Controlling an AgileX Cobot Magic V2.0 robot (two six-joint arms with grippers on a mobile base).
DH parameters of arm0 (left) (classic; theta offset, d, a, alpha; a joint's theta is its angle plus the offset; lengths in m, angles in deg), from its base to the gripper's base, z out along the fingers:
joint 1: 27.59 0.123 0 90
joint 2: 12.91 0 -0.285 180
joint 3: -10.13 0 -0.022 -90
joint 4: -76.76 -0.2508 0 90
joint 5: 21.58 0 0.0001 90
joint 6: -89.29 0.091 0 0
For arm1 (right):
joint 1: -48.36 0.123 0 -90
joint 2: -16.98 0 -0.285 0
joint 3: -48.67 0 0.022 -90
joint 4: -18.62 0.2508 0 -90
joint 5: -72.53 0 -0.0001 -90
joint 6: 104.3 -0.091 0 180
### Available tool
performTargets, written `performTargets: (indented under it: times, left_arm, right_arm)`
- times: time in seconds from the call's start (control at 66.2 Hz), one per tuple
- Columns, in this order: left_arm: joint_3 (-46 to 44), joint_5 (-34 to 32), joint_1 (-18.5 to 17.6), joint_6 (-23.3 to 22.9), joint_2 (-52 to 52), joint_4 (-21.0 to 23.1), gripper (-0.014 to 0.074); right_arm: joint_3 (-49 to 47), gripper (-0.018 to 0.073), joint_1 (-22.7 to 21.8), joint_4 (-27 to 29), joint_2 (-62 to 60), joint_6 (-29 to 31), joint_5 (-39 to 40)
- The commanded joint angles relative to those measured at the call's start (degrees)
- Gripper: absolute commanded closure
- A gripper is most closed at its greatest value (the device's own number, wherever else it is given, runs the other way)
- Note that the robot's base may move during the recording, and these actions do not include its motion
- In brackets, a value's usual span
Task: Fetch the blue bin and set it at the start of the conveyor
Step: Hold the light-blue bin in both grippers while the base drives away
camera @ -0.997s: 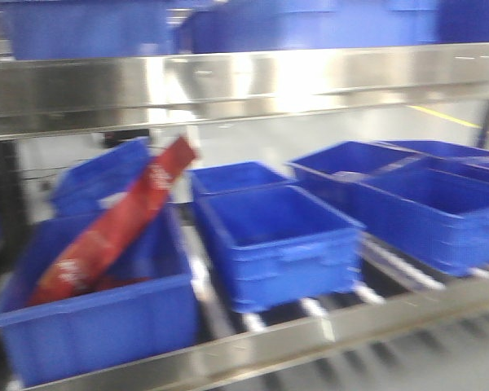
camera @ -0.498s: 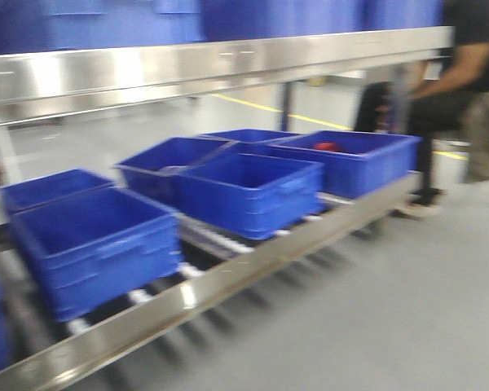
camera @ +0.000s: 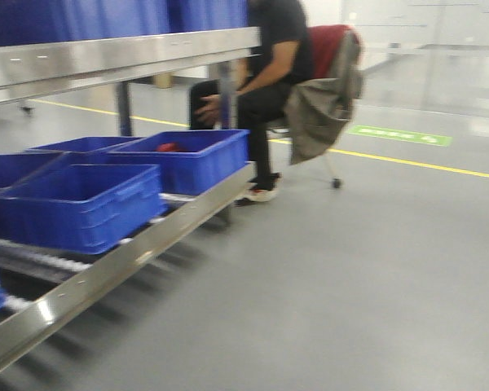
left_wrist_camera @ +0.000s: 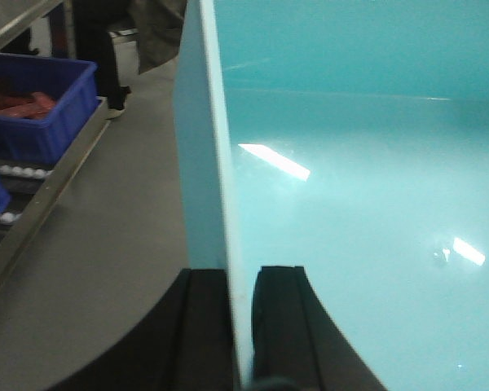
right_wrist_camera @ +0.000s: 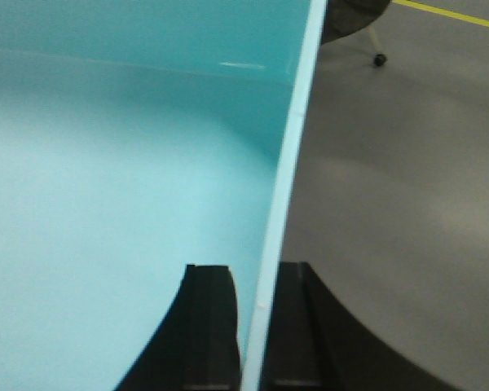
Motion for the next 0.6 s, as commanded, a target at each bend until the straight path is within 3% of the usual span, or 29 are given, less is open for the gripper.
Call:
performTargets:
  times: [0.0, 0.589]
  left_arm:
    - [-0.58, -4.14, -0.23, 0.45, 0.88, 0.6, 0.0708]
    - [-0.58, -4.14, -0.23, 0.45, 0.88, 0.6, 0.0708]
  right_arm:
    - [-0.51, 0.0711, -0.19, -0.23, -0.66, 1.1, 1.35]
    - [-0.51, 0.0711, -0.19, -0.23, -0.66, 1.1, 1.35]
